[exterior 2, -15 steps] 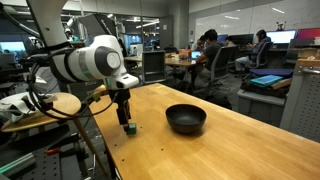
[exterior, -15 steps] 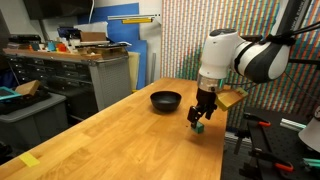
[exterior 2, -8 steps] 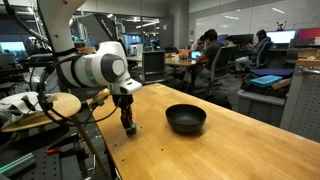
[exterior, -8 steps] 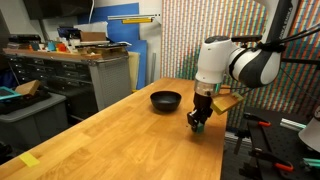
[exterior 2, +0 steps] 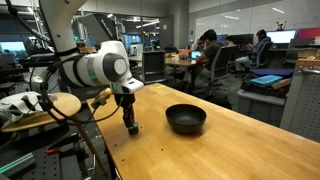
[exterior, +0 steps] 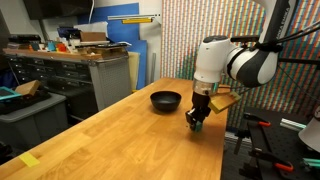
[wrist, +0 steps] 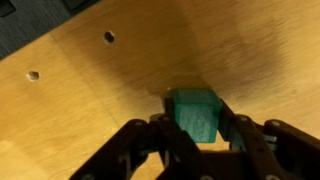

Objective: Put the green block in the bowl

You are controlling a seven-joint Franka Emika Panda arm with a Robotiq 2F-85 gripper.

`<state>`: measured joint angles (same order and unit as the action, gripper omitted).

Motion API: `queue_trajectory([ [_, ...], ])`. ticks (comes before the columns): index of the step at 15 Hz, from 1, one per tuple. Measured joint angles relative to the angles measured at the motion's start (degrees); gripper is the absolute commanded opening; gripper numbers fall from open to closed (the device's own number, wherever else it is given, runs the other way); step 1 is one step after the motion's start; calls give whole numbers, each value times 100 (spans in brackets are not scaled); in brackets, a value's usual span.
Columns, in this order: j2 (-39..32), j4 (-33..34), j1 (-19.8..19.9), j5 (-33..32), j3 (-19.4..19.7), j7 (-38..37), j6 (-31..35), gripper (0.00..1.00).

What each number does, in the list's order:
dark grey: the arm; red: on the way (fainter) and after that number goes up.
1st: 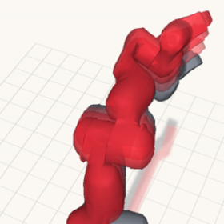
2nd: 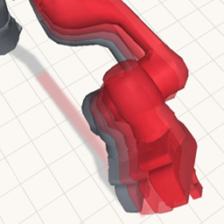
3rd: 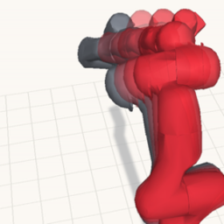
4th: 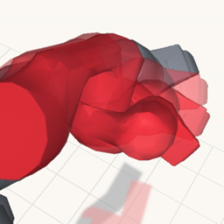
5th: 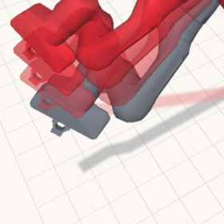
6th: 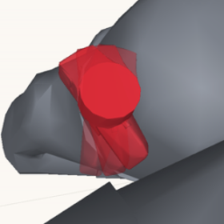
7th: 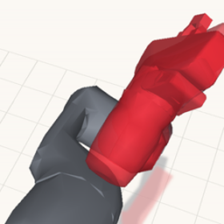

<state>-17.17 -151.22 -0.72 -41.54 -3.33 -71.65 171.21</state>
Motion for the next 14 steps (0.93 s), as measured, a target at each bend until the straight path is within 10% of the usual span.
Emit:
queue_trajectory([
  [7, 420, -25, 371, 541, -311, 618, -406, 17],
  [14, 1161, 280, 241, 2392, -270, 2660, -1717, 17],
])
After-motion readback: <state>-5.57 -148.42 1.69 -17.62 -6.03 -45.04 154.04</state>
